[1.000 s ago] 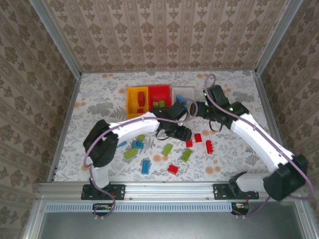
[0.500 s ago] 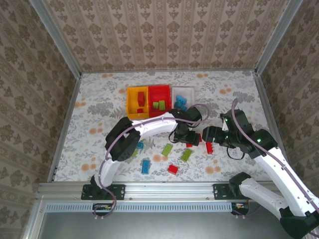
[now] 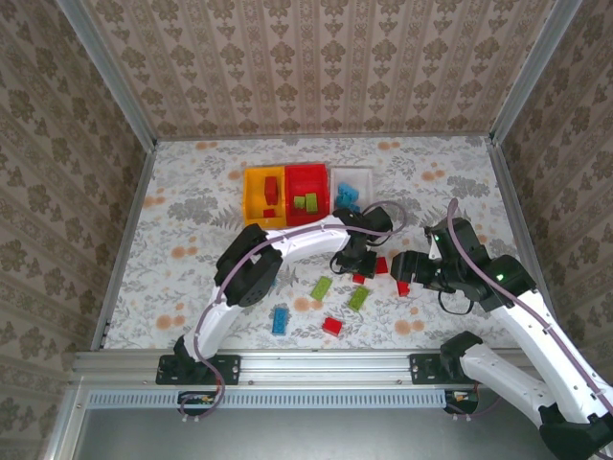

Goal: Sort the legos into containers by color

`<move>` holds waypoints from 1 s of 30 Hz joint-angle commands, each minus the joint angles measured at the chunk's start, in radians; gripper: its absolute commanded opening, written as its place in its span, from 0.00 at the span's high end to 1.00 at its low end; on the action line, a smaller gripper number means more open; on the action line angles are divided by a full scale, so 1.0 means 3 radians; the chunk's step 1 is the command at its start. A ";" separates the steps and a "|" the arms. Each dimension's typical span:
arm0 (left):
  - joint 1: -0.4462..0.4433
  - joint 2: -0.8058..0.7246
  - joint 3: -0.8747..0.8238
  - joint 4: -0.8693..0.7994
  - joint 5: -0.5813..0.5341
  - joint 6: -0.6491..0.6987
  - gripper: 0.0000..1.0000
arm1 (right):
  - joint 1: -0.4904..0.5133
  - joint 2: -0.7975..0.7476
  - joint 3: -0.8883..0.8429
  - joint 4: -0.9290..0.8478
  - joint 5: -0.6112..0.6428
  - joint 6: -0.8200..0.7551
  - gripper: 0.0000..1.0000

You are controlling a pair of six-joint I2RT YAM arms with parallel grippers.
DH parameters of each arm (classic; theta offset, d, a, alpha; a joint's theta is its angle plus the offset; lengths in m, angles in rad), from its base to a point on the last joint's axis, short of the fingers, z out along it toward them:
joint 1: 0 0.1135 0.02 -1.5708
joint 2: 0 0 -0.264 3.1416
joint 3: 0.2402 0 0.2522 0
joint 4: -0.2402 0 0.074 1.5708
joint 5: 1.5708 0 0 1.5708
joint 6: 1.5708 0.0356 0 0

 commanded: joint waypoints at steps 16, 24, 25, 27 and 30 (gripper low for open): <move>0.1044 -0.1679 -0.0964 -0.0410 -0.0883 0.0353 0.77 | 0.0251 0.0652 0.0026 0.1310 -0.0609 -0.0247 0.27; 0.1812 -0.1303 -0.0572 -0.0461 -0.0997 0.0857 0.77 | 0.0759 0.1428 0.0244 0.2681 -0.0428 -0.0263 0.27; 0.1856 -0.1198 -0.0476 -0.0480 -0.1044 0.0906 0.77 | 0.0758 0.1524 0.0326 0.2691 -0.0432 -0.0268 0.27; 0.1927 -0.1002 -0.0296 -0.0536 -0.1123 0.0949 0.77 | 0.0759 0.1661 0.0478 0.2629 -0.0433 -0.0321 0.27; 0.2039 -0.0763 -0.0079 -0.0556 -0.1131 0.0963 0.77 | 0.0753 0.1769 0.0574 0.2575 -0.0425 -0.0378 0.27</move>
